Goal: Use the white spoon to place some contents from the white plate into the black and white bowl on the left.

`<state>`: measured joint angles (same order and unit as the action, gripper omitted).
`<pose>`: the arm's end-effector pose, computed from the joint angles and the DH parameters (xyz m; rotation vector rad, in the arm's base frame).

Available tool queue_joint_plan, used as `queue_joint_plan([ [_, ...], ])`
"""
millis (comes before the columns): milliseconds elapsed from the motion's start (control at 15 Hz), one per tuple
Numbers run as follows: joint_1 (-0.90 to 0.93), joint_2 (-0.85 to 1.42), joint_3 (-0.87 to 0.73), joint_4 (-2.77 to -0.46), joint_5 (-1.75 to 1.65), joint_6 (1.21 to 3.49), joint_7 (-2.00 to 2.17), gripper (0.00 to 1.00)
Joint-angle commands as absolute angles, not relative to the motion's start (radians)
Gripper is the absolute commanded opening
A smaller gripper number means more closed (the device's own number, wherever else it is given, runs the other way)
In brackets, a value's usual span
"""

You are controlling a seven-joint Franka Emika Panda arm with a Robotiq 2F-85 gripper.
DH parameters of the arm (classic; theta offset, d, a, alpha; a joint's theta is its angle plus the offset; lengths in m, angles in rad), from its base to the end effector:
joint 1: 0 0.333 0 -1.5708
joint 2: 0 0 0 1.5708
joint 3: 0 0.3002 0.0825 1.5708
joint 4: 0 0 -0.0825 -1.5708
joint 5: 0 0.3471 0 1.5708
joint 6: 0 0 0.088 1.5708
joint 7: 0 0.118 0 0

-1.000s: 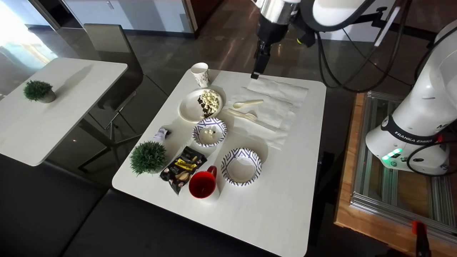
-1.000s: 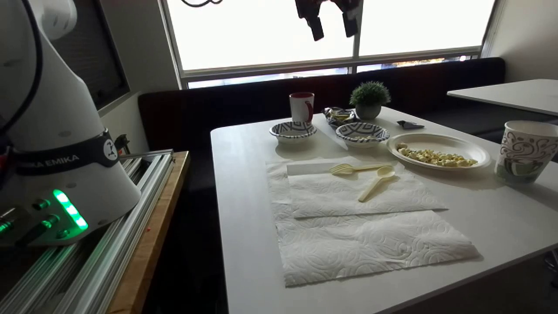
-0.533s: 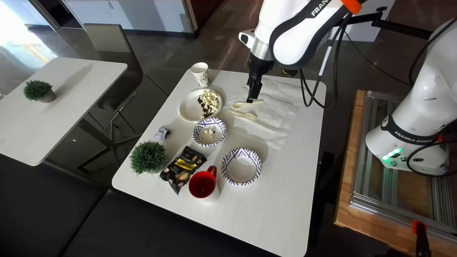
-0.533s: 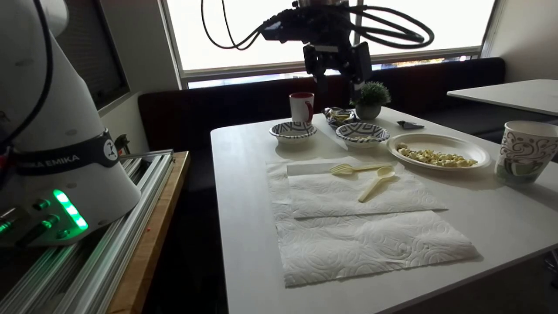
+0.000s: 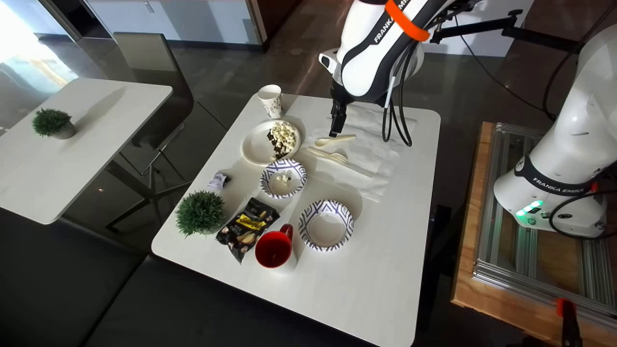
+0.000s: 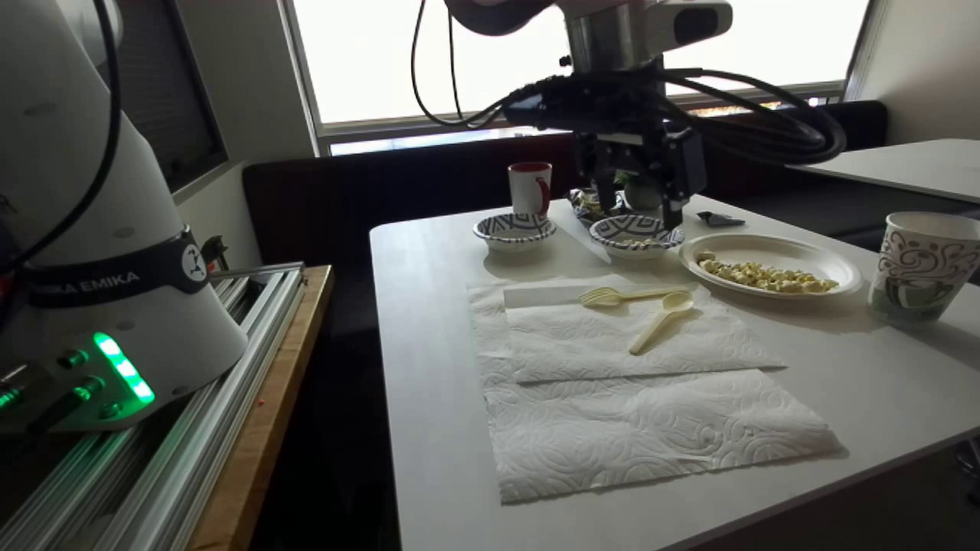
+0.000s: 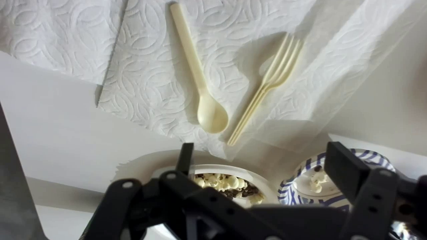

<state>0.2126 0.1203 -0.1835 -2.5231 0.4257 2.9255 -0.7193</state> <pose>0.4696 -0.0123 0.2657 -3.0331 -0.5357 -0.4792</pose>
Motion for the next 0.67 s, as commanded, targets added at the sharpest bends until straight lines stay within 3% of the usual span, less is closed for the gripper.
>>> queue_joint_plan([
  [0, 0.212, 0.14, -0.183, -2.514, 0.427, 2.937, -0.719, 1.0],
  [267, 0.212, 0.164, -0.183, -2.496, 0.429, 2.942, -0.717, 1.0],
  [600, 0.113, 0.235, -0.051, -2.44, 0.606, 2.96, -1.021, 1.0],
])
